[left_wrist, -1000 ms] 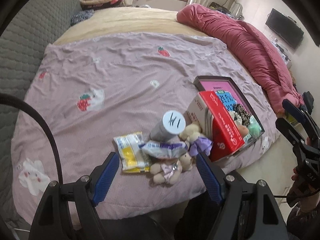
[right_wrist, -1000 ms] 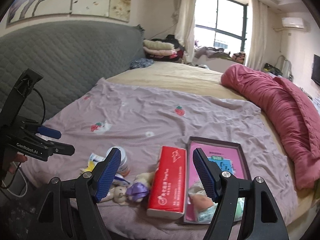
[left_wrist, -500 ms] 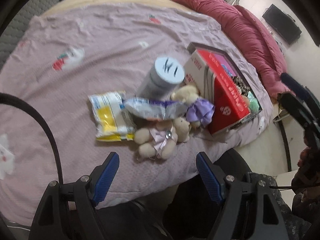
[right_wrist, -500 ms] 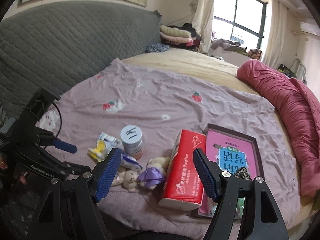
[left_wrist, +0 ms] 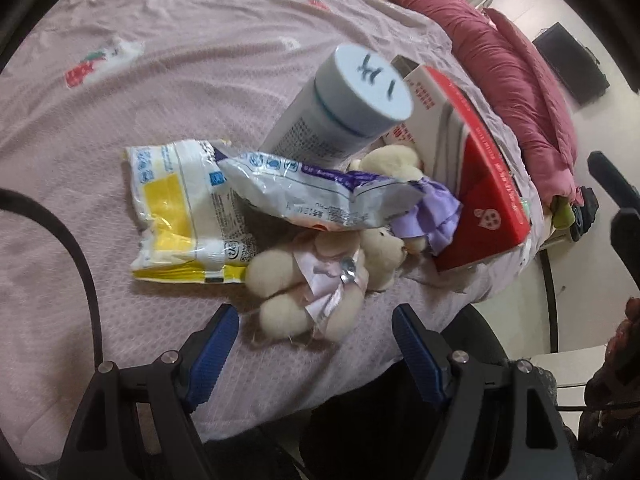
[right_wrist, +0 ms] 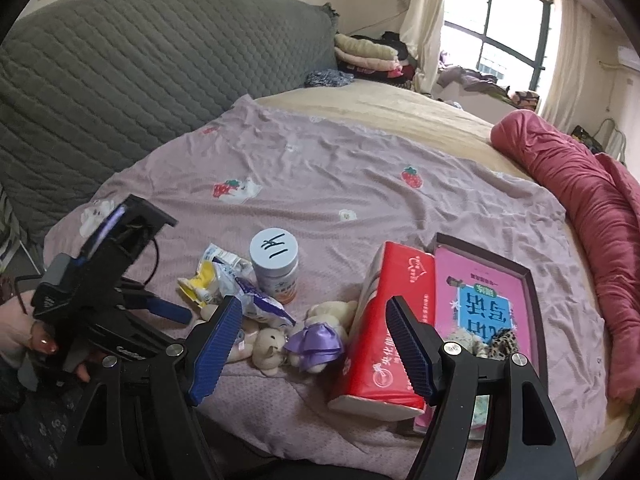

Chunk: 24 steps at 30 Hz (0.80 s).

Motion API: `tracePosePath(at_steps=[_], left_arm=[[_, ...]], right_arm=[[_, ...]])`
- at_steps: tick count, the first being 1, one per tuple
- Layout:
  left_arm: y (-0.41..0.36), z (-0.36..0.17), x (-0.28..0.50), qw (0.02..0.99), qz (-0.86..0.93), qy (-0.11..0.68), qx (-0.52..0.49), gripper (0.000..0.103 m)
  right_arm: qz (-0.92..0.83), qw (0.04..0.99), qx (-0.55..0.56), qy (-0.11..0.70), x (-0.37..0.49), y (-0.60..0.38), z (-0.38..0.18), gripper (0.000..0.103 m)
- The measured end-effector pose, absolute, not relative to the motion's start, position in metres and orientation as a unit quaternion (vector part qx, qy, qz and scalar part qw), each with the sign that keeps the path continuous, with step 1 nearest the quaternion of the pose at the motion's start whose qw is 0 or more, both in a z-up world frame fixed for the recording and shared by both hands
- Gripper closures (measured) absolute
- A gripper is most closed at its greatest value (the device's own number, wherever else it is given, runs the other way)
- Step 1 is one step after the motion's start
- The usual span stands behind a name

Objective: Organize soft objects
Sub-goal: 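Move both open tools back toward the remaining items beside the tray, then grasp the white-purple wipes pack with the right tool while the left tool grasps the small bear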

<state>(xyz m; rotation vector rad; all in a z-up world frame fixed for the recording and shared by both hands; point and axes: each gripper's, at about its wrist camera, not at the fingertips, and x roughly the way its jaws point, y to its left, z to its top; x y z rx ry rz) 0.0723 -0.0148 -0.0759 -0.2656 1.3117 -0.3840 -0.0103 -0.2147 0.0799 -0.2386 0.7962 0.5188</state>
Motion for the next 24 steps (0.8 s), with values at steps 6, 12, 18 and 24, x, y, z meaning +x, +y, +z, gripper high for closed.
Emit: tracePosePath(at_steps=[6, 12, 18, 24], left_arm=[[-0.022, -0.093, 0.083, 0.759, -0.18, 0.615, -0.115, 0.024], [-0.019, -0.095, 0.088, 0.753, -0.202, 0.612, -0.129, 0.025], [-0.006, -0.098, 0.094, 0.74, -0.23, 0.612, -0.155, 0.03], [0.008, -0.104, 0.1, 0.732, -0.24, 0.611, -0.179, 0.037]], right_arm=[[0.288, 0.854, -0.129, 0.413, 0.006, -0.193, 0.057, 0.028], [0.329, 0.82, -0.176, 0.434, 0.02, -0.171, 0.03, 0.028], [0.359, 0.792, -0.2, 0.452, 0.04, -0.155, 0.003, 0.028], [0.378, 0.774, -0.193, 0.471, 0.06, -0.15, -0.015, 0.027]])
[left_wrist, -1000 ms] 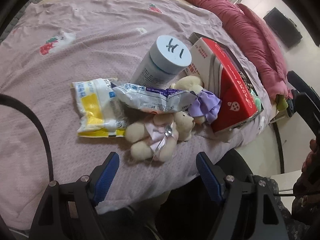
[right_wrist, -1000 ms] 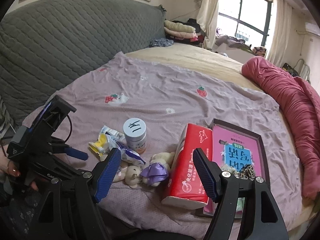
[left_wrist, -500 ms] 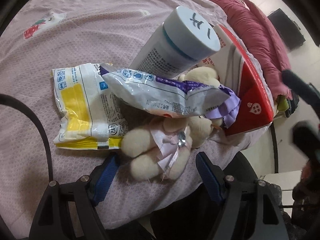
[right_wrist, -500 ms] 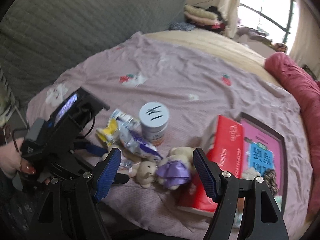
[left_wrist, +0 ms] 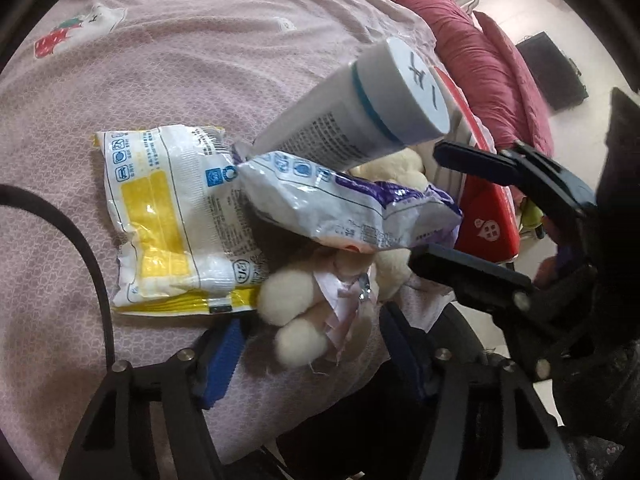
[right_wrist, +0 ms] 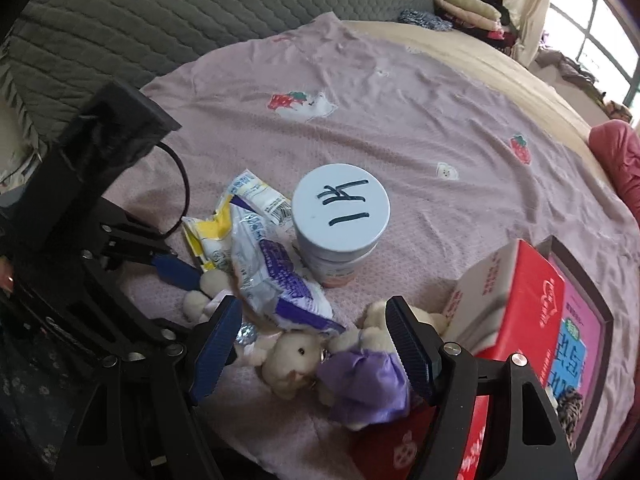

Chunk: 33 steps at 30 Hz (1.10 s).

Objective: Organize soft objects
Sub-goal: 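Grasp the white-purple wipes pack with the right tool while the left tool grasps the small bear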

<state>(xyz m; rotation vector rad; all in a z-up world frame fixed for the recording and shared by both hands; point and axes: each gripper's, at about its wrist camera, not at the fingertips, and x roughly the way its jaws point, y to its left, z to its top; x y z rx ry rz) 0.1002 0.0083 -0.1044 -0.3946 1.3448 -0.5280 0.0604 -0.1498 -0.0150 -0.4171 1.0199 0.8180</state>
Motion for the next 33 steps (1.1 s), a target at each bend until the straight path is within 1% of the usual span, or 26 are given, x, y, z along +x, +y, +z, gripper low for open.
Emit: tracePosePath(at_steps=[2, 7, 11, 12, 13, 14, 19, 24, 28, 33], left_arm=[[0.01, -0.107, 0.102, 0.731, -0.241, 0.612, -0.182, 0.039], [0.014, -0.112, 0.105, 0.726, -0.243, 0.615, -0.187, 0.043], [0.016, -0.113, 0.104, 0.727, -0.244, 0.615, -0.186, 0.044], [0.017, -0.113, 0.103, 0.727, -0.245, 0.615, -0.184, 0.044], [0.015, -0.113, 0.103, 0.727, -0.246, 0.615, -0.18, 0.043], [0.013, -0.112, 0.103, 0.729, -0.246, 0.615, -0.175, 0.043], [0.005, -0.11, 0.103, 0.732, -0.244, 0.616, -0.161, 0.043], [-0.002, -0.109, 0.104, 0.735, -0.231, 0.617, -0.162, 0.043], [-0.008, -0.111, 0.109, 0.728, -0.219, 0.626, -0.175, 0.043], [-0.004, -0.115, 0.112, 0.723, -0.197, 0.631, -0.2, 0.043]], right_arm=[[0.387, 0.768, -0.189, 0.474, 0.064, -0.149, -0.018, 0.028], [0.414, 0.75, -0.176, 0.484, 0.068, -0.142, -0.026, 0.038], [0.423, 0.744, -0.153, 0.495, 0.073, -0.142, -0.032, 0.042], [0.426, 0.742, -0.145, 0.497, 0.074, -0.142, -0.033, 0.046], [0.431, 0.739, -0.137, 0.499, 0.074, -0.141, -0.033, 0.053], [0.434, 0.738, -0.135, 0.499, 0.074, -0.141, -0.034, 0.057], [0.434, 0.738, -0.122, 0.503, 0.07, -0.143, -0.035, 0.069], [0.431, 0.751, -0.05, 0.499, 0.063, -0.168, -0.016, 0.072], [0.422, 0.759, -0.031, 0.495, 0.05, -0.185, 0.0, 0.077], [0.403, 0.776, -0.031, 0.485, 0.035, -0.202, 0.013, 0.078]])
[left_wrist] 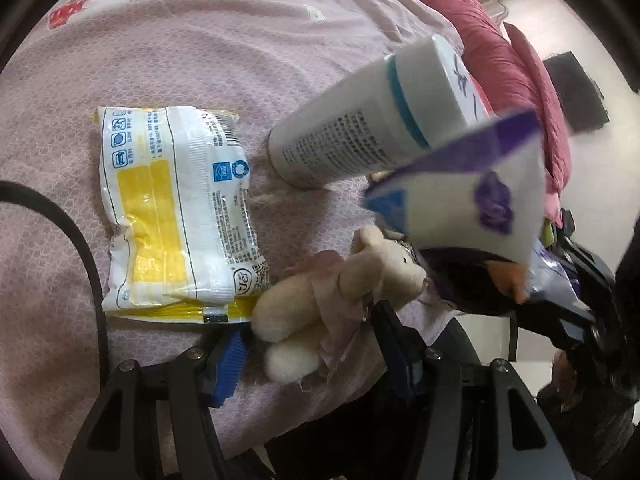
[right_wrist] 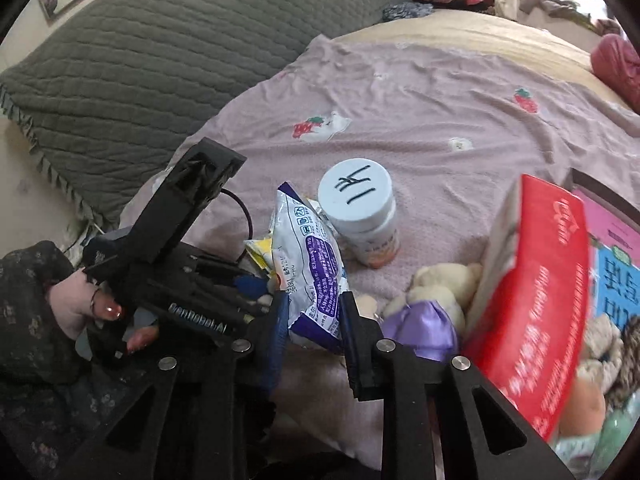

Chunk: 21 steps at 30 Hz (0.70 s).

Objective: Organize soft objects
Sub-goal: 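Grasp the white-purple wipes pack with the right tool while the left tool grasps the small bear, then lift and carry the wipes pack and small bear toward the pink book tray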

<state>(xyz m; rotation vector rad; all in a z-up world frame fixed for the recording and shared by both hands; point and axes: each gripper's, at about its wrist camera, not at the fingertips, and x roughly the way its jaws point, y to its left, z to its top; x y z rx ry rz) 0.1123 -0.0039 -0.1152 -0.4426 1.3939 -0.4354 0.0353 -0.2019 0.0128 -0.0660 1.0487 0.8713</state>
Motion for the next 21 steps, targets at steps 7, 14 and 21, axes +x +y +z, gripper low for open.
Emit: tracePosePath(at_steps=[7, 14, 21], left_arm=[[-0.014, -0.116, 0.113, 0.73, -0.165, 0.625, -0.222, 0.057], [-0.021, -0.102, 0.102, 0.737, -0.168, 0.608, -0.245, 0.073], [-0.026, -0.074, 0.09, 0.753, -0.187, 0.579, -0.25, 0.073]], right_arm=[[0.381, 0.791, -0.014, 0.479, 0.027, -0.221, 0.02, 0.078], [0.36, 0.811, 0.007, 0.462, 0.023, -0.241, 0.033, 0.078], [0.347, 0.826, 0.03, 0.444, 0.026, -0.254, 0.045, 0.078]])
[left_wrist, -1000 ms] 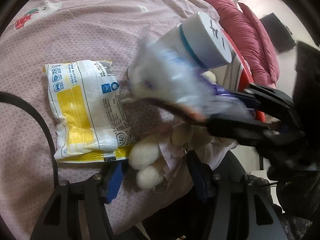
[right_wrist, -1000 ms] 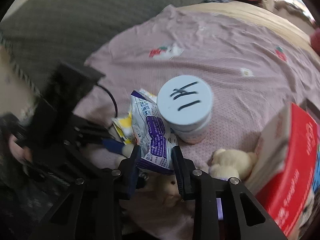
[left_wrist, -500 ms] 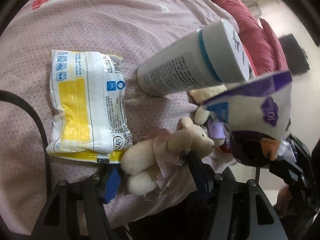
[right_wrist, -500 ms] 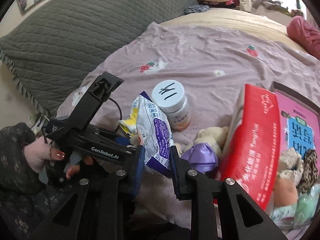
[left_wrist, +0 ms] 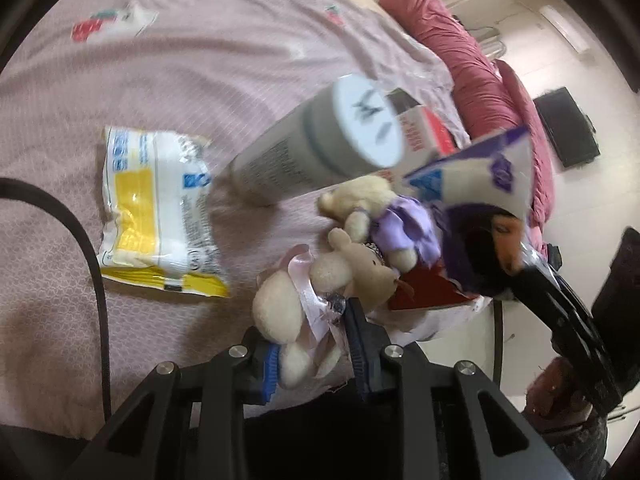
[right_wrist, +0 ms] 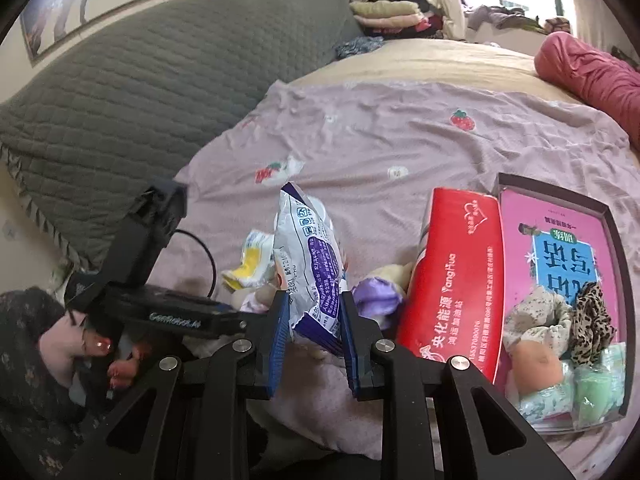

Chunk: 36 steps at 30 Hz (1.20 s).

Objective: Organize soft objects
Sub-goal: 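Lift and carry the wipes pack and small bear toward the pink book tray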

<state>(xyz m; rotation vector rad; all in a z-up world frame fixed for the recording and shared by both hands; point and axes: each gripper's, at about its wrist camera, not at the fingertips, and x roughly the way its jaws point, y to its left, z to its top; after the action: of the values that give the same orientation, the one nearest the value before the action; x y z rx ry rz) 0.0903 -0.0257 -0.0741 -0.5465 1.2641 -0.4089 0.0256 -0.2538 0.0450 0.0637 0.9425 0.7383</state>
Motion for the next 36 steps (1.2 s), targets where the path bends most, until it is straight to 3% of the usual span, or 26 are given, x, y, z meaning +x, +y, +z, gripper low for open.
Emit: tracePosePath(at_steps=[2, 11, 25, 36], left_arm=[[-0.027, -0.064, 0.086, 0.757, -0.198, 0.569, -0.253, 0.081], [-0.023, -0.055, 0.081, 0.763, -0.194, 0.568, -0.24, 0.085], [0.005, -0.011, 0.066, 0.794, -0.194, 0.52, -0.246, 0.086], [-0.002, 0.057, 0.063, 0.834, -0.203, 0.466, -0.216, 0.086]], right_arm=[[0.345, 0.829, 0.033, 0.438, 0.026, -0.256, 0.048, 0.078], [0.334, 0.839, 0.053, 0.426, 0.023, -0.262, 0.057, 0.078], [0.328, 0.852, 0.06, 0.404, 0.021, -0.265, 0.071, 0.078], [0.312, 0.87, 0.072, 0.375, 0.019, -0.28, 0.097, 0.078]])
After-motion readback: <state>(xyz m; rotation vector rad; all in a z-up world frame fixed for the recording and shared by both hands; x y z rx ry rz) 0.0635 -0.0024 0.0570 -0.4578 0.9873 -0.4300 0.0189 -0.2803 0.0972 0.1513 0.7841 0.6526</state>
